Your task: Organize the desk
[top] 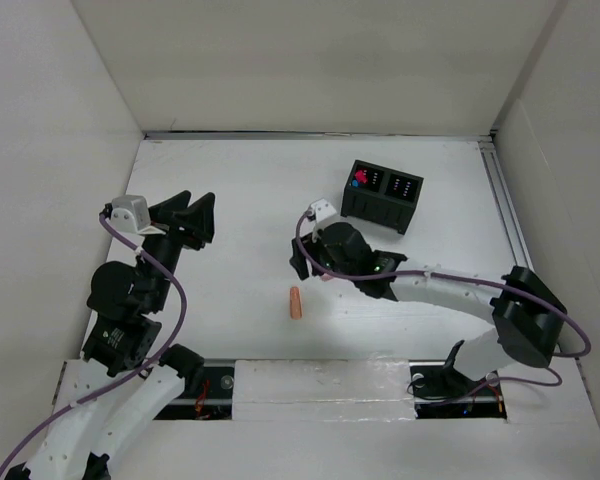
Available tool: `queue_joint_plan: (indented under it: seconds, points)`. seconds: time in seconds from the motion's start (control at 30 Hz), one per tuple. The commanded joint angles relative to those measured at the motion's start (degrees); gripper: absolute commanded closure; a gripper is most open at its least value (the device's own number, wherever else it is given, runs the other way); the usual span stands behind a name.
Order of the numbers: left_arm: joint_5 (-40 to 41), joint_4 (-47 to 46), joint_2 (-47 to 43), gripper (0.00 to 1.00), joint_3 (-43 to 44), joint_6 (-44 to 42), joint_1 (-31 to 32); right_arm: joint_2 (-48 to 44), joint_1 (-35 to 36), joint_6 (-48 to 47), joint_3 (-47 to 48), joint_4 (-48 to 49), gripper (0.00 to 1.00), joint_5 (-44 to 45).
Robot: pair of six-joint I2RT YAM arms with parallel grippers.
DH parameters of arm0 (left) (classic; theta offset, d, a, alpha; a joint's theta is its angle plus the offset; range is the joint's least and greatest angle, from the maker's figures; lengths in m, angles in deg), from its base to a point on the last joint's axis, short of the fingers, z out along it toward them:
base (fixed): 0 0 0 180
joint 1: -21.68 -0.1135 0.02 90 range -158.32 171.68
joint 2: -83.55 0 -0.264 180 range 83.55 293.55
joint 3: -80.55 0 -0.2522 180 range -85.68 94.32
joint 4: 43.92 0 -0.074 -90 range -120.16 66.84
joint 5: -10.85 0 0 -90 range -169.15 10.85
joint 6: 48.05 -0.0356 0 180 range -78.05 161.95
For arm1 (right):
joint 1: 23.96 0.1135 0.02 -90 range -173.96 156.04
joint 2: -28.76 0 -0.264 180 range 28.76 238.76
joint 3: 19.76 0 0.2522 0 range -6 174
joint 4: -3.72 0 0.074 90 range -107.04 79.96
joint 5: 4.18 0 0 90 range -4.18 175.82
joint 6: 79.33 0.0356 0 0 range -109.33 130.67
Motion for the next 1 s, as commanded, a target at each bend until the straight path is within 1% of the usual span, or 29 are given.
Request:
queue_joint_plan:
  seconds: [0.0, 0.07, 0.2, 0.33, 0.43, 0.57, 0.77, 0.9, 0.97]
  points:
    - [-0.24, -2.93, -0.50, 0.51, 0.07, 0.22, 0.07, 1.35, 2.98, 1.52, 0.97, -9.72, 0.27, -3.34]
    - [-0.33, -3.02, -0.50, 0.51, 0.07, 0.22, 0.07, 3.89, 6.06, 2.84, 1.68, -12.89, 0.30, -2.21]
    - [-0.41, -2.85, -0.50, 0.51, 0.07, 0.14, 0.07, 7.59, 8.09, 4.78, 2.20, -13.69, 0.35, -1.07]
    - [-0.15, -2.93, -0.41, 0.51, 0.16, 0.14, 0.07, 11.02, 9.32, 5.39, 4.31, -14.82, 0.36, -0.45]
    - [-0.77, -2.93, -0.41, 0.51, 0.07, 0.23, 0.07, 12.96, 10.37, 5.92, 4.93, -13.95, 0.36, -1.67]
    - [-0.68, -2.85, -0.50, 0.51, 0.16, 0.31, 0.07, 14.10, 10.38, 6.80, 4.76, -12.02, 0.36, -3.17]
    - [-0.94, -2.85, -0.67, 0.51, 0.25, 0.31, 0.07, 17.08, 10.38, 7.06, 5.81, -11.93, 0.37, -2.38]
    - [-0.94, -2.85, -0.85, 0.51, 0.25, 0.31, 0.07, 18.23, 10.38, 7.68, 5.28, -11.14, 0.46, -2.65]
    - [-0.94, -2.93, -0.94, 0.51, 0.16, 0.40, 0.07, 19.28, 10.38, 7.50, 5.37, -11.14, 0.52, -2.39]
